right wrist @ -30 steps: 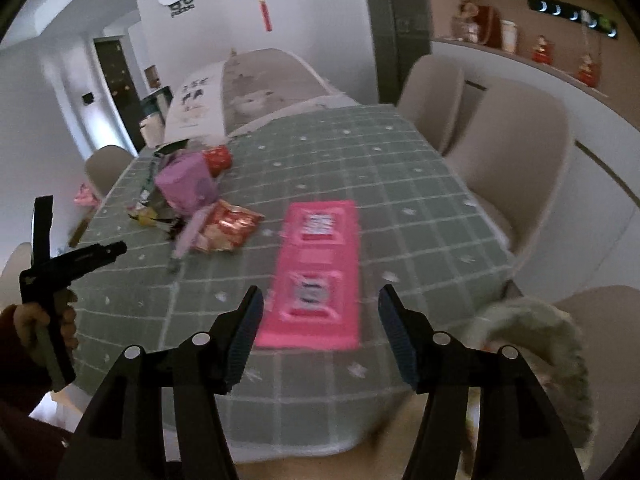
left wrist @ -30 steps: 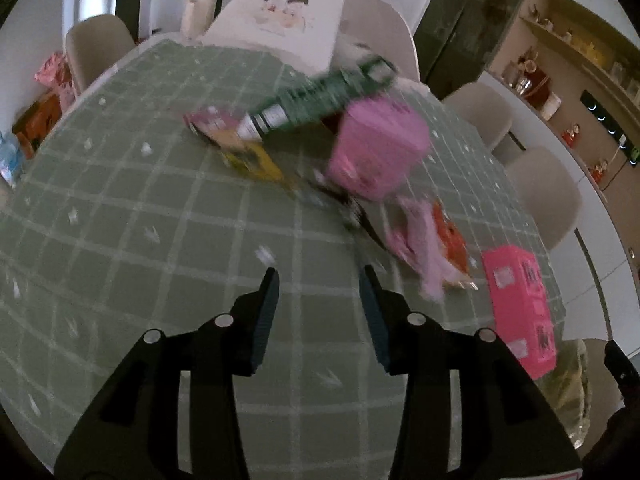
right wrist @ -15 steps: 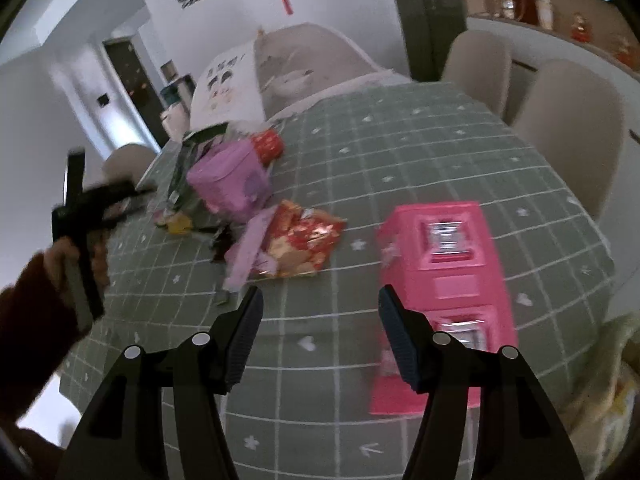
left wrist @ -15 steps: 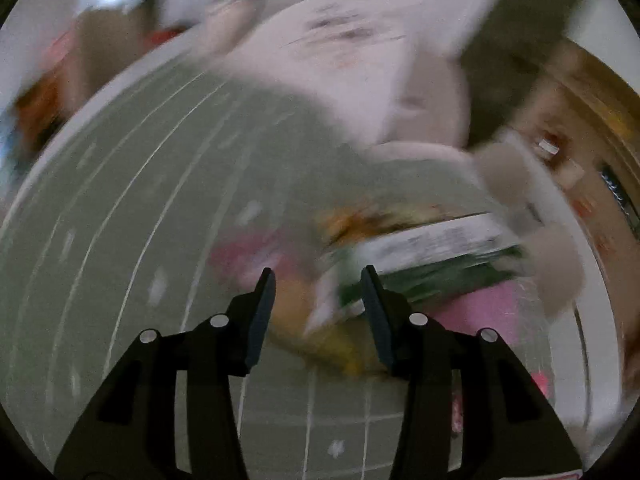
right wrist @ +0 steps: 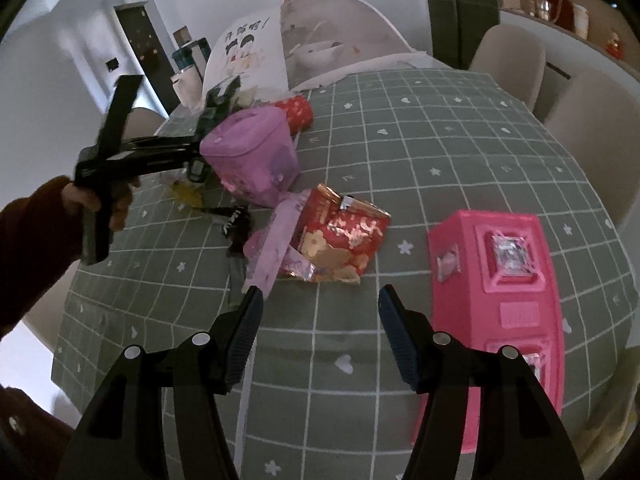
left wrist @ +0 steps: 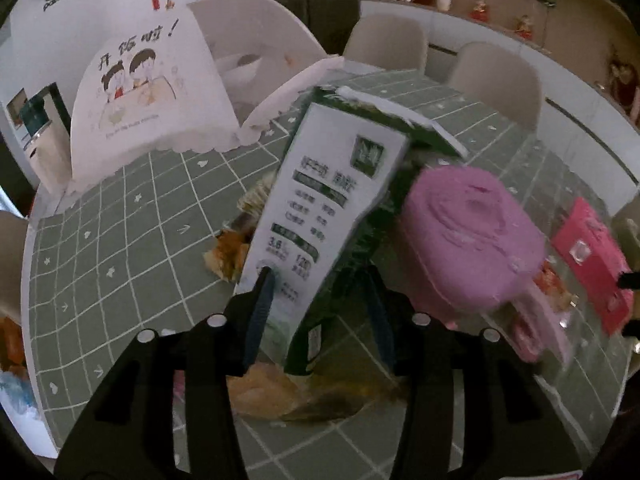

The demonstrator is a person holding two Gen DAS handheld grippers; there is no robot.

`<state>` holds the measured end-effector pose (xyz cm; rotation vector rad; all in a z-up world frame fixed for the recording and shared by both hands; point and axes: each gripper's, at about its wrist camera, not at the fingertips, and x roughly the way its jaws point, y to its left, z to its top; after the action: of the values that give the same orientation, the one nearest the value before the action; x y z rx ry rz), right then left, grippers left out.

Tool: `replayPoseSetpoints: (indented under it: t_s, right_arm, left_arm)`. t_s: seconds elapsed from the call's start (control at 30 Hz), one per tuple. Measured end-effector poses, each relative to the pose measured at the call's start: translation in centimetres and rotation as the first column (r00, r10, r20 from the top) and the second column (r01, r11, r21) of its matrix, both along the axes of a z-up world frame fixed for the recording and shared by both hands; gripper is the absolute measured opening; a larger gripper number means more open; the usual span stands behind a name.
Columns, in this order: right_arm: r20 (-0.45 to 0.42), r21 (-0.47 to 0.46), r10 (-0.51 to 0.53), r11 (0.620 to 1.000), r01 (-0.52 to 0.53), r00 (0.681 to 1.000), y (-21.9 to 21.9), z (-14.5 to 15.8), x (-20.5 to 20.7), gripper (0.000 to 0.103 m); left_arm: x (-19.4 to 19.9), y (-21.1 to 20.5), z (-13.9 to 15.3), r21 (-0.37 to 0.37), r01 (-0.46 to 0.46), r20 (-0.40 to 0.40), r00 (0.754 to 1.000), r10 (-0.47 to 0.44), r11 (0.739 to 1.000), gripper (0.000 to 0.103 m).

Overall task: Collect trash
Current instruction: 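Move both tools back to the table while the left grasps the green-and-white milk carton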

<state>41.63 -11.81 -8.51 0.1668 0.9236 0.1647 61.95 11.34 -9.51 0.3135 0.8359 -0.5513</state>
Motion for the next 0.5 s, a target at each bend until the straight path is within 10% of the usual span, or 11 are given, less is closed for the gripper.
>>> replayPoseSetpoints:
  t_s: [0.13, 0.23, 0.5]
  right_arm:
    - [-0.013, -0.008, 0.002, 1.000, -0.002, 1.000, 0.5, -0.1, 1.0, 0.057]
    - [-0.021, -0.019, 0.012, 1.000, -0.012, 1.000, 0.9, -0.2, 1.5, 0.057]
    - [-0.010, -0.019, 0.060, 0.998, -0.061, 0.998, 1.5, -0.1, 3.4, 0.057]
  left_arm:
    - [1.1, -0.6, -1.2, -0.009, 0.016, -0.032, 0.999, -0.016, 1.000, 0.042]
    - [1.7, 0.6, -1.4, -0.053, -0.067, -0.094, 0.994, 0.062, 0.996, 0.021]
    - [-1.3, 7.3, 0.1, -0.226, -0.285, -0.237, 0.944, 0.232, 0.931, 0.007]
